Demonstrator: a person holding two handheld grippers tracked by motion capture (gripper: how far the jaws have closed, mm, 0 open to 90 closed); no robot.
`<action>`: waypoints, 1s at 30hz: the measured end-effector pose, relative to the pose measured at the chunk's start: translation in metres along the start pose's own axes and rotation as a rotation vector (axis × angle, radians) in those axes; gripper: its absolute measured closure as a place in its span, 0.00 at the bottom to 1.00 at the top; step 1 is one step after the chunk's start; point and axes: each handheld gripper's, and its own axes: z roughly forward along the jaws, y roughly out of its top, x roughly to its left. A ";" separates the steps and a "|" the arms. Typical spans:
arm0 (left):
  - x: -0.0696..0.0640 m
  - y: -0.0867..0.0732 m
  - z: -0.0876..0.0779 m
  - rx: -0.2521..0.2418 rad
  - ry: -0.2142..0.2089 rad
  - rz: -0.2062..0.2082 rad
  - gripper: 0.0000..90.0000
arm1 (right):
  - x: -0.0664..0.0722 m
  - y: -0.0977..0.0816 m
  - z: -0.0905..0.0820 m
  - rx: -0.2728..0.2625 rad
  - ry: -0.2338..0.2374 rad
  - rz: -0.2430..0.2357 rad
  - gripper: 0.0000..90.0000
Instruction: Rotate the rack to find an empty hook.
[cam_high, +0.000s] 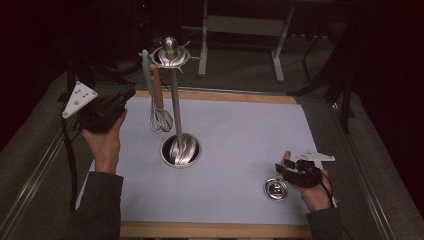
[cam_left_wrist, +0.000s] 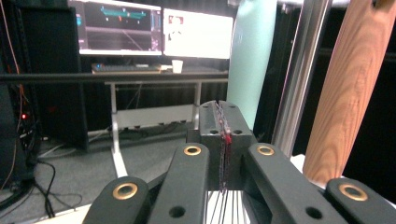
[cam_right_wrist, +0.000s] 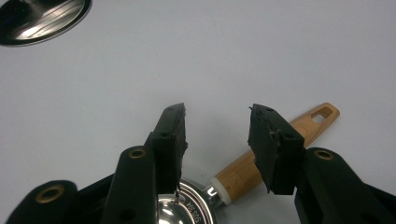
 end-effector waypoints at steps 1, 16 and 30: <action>0.000 -0.003 0.000 0.010 0.001 0.000 0.99 | 0.000 0.000 0.000 0.000 -0.001 0.000 0.62; 0.006 -0.058 -0.007 0.167 0.043 0.000 0.96 | -0.003 -0.001 -0.003 -0.001 -0.006 0.011 0.62; 0.010 -0.105 -0.006 0.271 0.047 -0.047 0.95 | -0.005 -0.003 -0.003 0.003 -0.010 0.019 0.62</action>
